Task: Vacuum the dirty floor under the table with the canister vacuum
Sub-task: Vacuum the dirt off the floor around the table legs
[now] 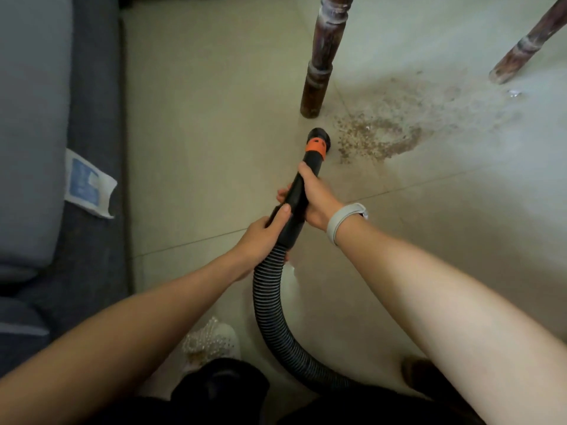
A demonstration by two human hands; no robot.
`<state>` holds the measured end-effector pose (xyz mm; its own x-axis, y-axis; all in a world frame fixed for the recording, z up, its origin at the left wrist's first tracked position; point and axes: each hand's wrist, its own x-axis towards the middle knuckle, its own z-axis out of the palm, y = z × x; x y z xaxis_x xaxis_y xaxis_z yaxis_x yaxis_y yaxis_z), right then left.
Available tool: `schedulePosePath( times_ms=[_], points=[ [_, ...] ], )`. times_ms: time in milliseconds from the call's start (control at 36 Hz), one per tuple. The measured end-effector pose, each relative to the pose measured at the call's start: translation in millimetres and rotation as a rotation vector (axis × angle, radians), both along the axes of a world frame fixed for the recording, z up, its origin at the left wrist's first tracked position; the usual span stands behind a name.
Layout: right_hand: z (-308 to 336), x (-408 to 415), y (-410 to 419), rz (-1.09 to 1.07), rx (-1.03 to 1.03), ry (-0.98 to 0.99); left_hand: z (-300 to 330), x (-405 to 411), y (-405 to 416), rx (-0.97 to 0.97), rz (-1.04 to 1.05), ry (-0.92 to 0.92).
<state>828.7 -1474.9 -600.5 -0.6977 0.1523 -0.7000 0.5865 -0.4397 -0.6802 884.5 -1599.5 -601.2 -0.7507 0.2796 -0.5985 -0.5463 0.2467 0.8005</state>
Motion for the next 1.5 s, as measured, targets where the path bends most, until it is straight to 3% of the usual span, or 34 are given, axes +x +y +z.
schedulePosePath(
  times_ms=[222,667,1111,1500],
  points=[
    [-15,-9,-2,-0.057,0.094,0.024,-14,-7,3,-0.093,-0.075,0.097],
    [-22,-62,10,-0.029,0.319,0.044,-34,-59,22,-0.034,-0.114,0.125],
    [-24,-75,35,-0.092,0.287,0.039,-37,-75,41,-0.090,-0.178,0.146],
    [-25,-42,6,-0.082,0.202,0.032,-48,-48,9,-0.099,-0.155,0.234]
  ],
)
